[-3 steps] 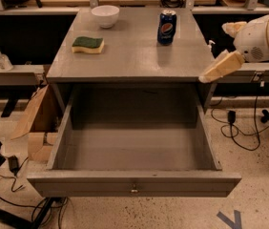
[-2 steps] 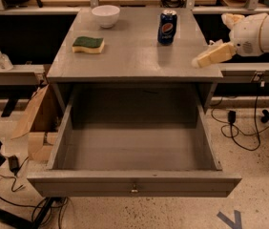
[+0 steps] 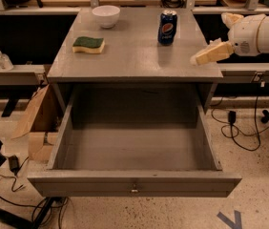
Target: Place pepsi can into top drawer
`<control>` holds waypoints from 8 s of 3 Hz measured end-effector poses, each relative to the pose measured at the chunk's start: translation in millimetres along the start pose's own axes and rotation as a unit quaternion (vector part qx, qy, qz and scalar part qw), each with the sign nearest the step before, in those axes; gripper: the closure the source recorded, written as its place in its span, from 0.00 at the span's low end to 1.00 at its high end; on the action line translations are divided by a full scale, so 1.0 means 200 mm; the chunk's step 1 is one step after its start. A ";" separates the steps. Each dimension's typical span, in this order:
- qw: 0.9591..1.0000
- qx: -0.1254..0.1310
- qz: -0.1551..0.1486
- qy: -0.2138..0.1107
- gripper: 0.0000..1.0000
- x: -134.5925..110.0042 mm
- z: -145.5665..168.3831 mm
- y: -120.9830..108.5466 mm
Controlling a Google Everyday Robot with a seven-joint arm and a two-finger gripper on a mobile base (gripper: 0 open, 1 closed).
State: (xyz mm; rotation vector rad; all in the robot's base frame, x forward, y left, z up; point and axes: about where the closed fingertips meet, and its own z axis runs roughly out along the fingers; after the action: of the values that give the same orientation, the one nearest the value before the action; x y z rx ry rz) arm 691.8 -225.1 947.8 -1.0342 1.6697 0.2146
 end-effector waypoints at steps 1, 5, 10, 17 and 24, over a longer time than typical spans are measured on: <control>1.000 0.003 0.011 -0.029 0.00 0.00 0.10 -0.03; 0.969 0.062 0.173 -0.167 0.00 -0.15 0.89 -0.46; 0.960 0.144 0.235 -0.056 0.55 0.02 1.23 -0.61; 0.978 -0.136 0.095 -0.127 1.00 -0.36 0.31 0.29; 0.945 -0.284 0.128 -0.099 1.00 0.57 0.87 1.58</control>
Offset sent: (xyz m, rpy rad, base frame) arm 0.1442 0.0384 -0.0079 0.3667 -0.1640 -0.0352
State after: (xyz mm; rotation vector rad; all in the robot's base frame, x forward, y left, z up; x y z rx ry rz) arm 584.8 12.4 672.1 -1.1593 1.5863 0.9858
